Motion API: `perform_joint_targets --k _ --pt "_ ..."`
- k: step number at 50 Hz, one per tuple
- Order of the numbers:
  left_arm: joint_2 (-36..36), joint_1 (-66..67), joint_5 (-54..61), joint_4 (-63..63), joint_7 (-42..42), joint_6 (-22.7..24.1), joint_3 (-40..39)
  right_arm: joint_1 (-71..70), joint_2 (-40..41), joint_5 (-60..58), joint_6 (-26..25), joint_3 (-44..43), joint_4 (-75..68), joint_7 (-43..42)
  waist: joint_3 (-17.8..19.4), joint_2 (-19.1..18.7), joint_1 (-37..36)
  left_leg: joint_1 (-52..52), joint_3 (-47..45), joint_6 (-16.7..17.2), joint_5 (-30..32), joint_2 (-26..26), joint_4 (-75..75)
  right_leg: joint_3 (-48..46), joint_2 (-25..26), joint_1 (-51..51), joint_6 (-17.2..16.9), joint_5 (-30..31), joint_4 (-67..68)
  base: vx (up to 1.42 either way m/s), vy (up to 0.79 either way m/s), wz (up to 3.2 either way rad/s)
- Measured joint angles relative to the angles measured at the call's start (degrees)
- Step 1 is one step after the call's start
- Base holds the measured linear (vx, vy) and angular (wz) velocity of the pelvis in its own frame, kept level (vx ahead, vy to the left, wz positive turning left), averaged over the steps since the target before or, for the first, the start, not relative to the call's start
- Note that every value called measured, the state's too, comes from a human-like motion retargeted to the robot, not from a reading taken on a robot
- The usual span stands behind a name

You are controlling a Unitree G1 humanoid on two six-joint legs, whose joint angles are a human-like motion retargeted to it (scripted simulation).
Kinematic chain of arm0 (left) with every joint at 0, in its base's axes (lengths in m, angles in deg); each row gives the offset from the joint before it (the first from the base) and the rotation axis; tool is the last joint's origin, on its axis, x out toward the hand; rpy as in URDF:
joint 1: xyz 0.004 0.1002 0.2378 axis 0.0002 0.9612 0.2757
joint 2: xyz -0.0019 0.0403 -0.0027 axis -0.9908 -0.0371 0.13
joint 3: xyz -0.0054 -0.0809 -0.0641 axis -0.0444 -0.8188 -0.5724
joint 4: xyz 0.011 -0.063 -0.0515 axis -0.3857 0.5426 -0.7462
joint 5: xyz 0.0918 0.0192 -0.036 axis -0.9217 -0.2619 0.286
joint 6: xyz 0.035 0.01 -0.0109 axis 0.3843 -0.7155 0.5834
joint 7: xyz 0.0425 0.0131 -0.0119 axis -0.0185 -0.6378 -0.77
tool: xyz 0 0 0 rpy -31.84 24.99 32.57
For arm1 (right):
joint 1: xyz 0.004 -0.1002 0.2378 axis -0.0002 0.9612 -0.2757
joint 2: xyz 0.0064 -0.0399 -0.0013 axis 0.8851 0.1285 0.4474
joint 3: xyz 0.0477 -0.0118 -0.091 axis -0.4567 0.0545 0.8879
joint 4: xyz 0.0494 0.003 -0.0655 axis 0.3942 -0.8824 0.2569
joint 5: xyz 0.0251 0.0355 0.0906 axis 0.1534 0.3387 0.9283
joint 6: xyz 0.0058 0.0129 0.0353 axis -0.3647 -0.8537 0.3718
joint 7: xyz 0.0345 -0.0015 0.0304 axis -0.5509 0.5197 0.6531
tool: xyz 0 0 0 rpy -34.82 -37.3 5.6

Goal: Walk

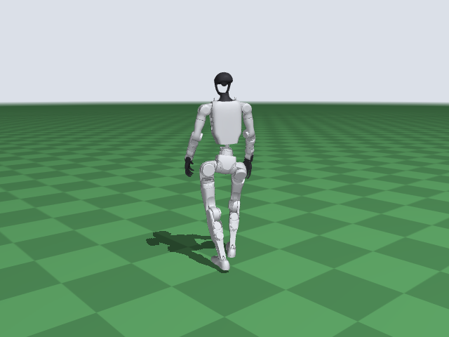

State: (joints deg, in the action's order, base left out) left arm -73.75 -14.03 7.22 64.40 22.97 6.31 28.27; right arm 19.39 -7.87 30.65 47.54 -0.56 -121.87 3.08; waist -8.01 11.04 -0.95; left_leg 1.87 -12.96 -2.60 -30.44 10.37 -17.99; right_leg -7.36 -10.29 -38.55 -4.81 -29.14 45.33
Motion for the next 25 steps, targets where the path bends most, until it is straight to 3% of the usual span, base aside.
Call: perform_joint_targets --k 4,6,8,12,15,19,25 --pt "-0.08 2.42 -0.97 3.21 1.37 -0.75 -0.49 -0.76 0.35 0.79 0.29 0.02 0.51 -0.39 0.9 -2.1 -1.37 7.43 -0.98 2.73 -2.24 -7.82 -24.95 -2.24 3.17 4.49 2.48 -1.57 -0.08 0.29 -0.15 0.29" --pt "-0.54 3.38 -1.58 4.37 1.83 -1.2 -0.83 -1.46 0.38 1.24 0.31 0.04 1.18 -0.65 1.21 -3.96 -2.5 12.22 -2.02 3.55 -1.0 -14.18 -39.11 -4.0 6.06 6.33 4.13 -2.33 -0.92 0.25 -0.14 0.13" --pt "-1.19 3.5 -2.26 5.22 2.22 -1.82 -1.4 -3.0 0.07 1.79 0.09 -0.01 1.99 -0.99 0.86 -7.96 -4.78 18.46 -1.08 4.12 0.19 -23.17 -51.94 -6.42 12.64 9.37 6.2 -0.24 -7.26 0.26 -0.13 -0.21" --pt "-1.85 4.93 -2.97 6.02 1.83 -2.74 -2.11 -4.7 -0.52 2.41 -0.19 0.33 3.17 -2.6 1.09 -8.92 -7.97 25.88 -1.9 1.39 -0.94 -29.73 -63.01 -6.91 15.7 11.8 7.59 -1.41 -8.35 0.28 -0.07 0.12" --pt "-2.37 5.35 -2.72 6.49 1.2 -3.19 -3.15 -6.38 -0.52 3.12 -0.51 0.28 3.71 -3.54 1.6 -8.15 -9.67 30.71 -3.0 -0.62 -4.35 -30.75 -62.66 -6.79 16.0 13.67 7.53 -2.31 -9.25 0.3 -0.02 0.35" --pt "-2.81 5.31 -1.72 7.26 0.5 -3.19 -4.78 -8.44 -0.26 4.32 -0.35 0.24 4.48 -3.9 2.67 -5.32 -10.15 34.32 -5.94 -1.47 -6.08 -26.44 -51.62 -6.59 13.32 16.81 6.94 -4.25 -10.96 0.32 0.02 0.54" --pt "-1.98 5.46 -1.41 8.7 -0.23 -2.79 -6.11 -8.62 0.54 4.34 0.8 0.92 5.33 -3.06 2.52 -2.79 -9.69 35.95 -9.66 0.51 -1.95 -18.51 -27.15 -7.96 9.15 20.44 6.43 -7.38 -11.31 0.3 0.06 0.61"
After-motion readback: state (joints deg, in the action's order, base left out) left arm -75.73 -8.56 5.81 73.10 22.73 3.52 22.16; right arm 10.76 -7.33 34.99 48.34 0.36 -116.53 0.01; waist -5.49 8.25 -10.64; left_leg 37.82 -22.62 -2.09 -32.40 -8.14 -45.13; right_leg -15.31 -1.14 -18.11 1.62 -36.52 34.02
